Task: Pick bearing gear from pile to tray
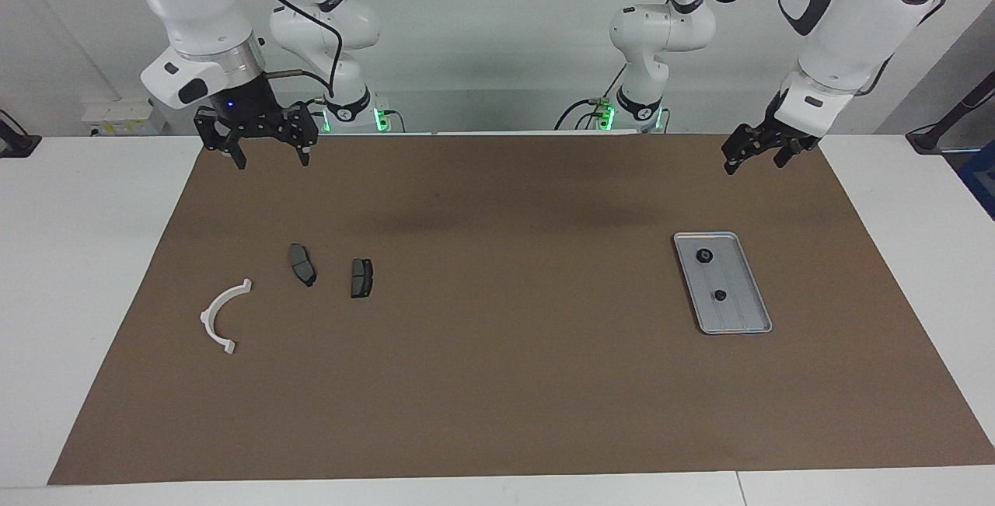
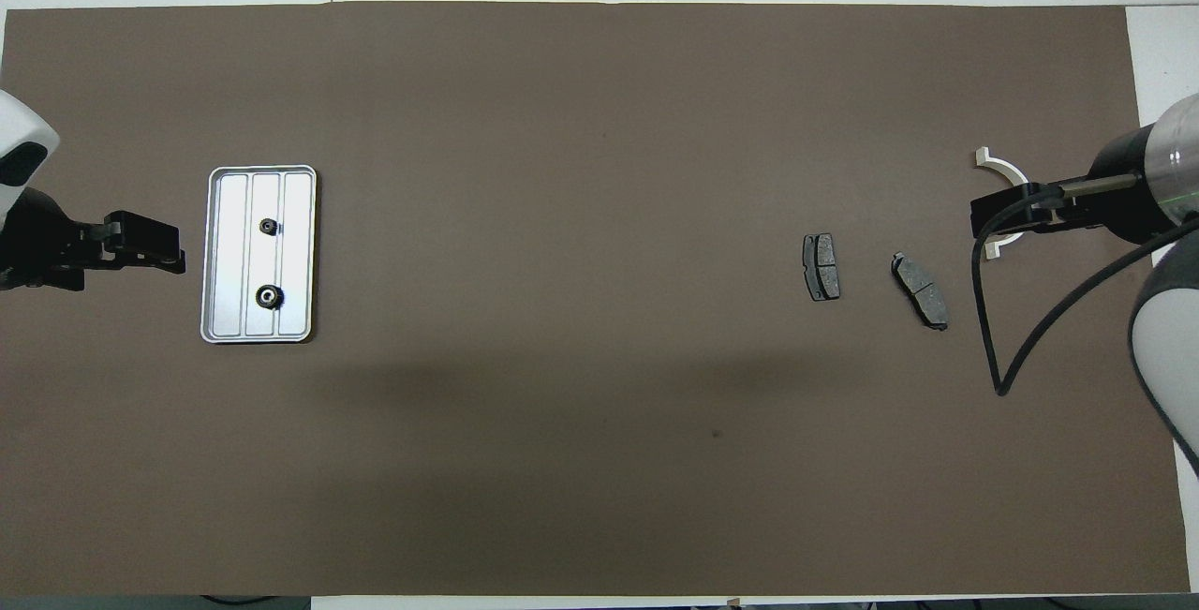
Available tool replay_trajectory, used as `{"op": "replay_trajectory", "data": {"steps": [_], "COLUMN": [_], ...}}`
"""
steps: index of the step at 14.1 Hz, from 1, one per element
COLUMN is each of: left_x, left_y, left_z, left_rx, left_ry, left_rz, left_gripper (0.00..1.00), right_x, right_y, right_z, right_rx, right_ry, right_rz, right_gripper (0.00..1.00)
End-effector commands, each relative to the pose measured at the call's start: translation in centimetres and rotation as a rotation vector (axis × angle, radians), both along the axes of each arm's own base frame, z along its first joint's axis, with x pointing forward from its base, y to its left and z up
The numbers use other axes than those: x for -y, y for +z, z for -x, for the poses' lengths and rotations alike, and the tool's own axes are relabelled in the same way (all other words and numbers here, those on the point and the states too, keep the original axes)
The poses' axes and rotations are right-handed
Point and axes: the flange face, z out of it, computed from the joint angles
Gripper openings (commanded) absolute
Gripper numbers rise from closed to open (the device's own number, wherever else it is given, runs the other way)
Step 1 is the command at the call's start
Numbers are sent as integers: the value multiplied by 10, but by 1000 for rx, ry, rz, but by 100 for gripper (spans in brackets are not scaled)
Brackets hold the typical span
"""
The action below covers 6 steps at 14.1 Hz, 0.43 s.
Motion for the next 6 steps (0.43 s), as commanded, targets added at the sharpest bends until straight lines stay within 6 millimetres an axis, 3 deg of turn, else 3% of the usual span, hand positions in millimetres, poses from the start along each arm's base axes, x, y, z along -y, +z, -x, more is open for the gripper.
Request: {"op": "replay_trajectory", "data": {"steps": [1, 6], "left_x": [-3, 1], "left_y": [5, 6], "left_z": [8, 7], "left_rx": [-17, -9], "left_ry": [-8, -17], "left_rz": [-8, -5], "left_gripper": [100, 100], "right_x": [-2, -2], "right_y": [0, 0], "right_z": [0, 1], "right_rx": [15, 14], "right_ry": [-13, -13], "right_rz": [-21, -20], "right_gripper": [100, 100]}}
